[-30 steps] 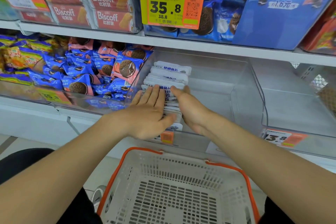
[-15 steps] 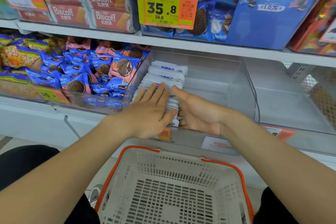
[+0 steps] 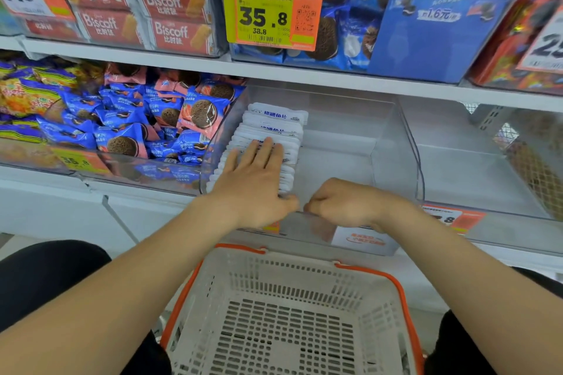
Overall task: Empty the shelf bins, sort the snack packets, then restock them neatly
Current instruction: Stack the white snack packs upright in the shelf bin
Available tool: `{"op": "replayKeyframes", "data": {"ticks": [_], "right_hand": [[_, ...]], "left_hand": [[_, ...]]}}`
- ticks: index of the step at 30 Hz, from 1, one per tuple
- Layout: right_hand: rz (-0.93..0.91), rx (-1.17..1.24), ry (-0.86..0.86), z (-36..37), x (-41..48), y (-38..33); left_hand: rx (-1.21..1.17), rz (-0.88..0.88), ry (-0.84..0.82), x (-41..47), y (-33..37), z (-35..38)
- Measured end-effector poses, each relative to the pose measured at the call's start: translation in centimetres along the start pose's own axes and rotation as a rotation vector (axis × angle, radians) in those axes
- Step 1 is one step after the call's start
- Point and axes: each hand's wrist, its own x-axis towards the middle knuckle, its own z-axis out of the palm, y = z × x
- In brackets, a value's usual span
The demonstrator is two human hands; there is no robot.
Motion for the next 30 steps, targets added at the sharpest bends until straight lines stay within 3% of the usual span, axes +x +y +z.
{"op": "replayKeyframes", "data": {"ticks": [4,12,16,19,21,24,30], "right_hand": [[0.002,-0.024,0.022,0.8,-0.1,0.7],[-0.209,-0.3,-0.061,-0.8,-3.6,1.3],[-0.287,-0.395,-0.006,0.5,-4.5,1.8],[-0.166,-0.213,-0.012,-0.6,-3.8,1.0],[-0.168,-0.023,0.178,-1.2,-1.7,0.6],[-0.131,0.284,0.403,-1.3,2.2,-0.4],[0.024,0.748,0.229,-3.4,7.8,-1.2]], "left_hand": [[0.001,-0.016,-0.112,0.1,-0.4,-0.9],[0.061,0.09,-0.075,-1.0,0.0,-0.5],[0.073,0.165,-0.098,-1.4,-0.3,-2.4],[-0.003,0.152,0.088,0.7,-0.7,-4.0],[0.024,0.152,0.162,3.5,-0.8,-3.9],[0.003,0.115,0.095,7.7,-1.1,-3.0],[-0.002,0.062,0.098,11.8,-2.0,-2.4]]}}
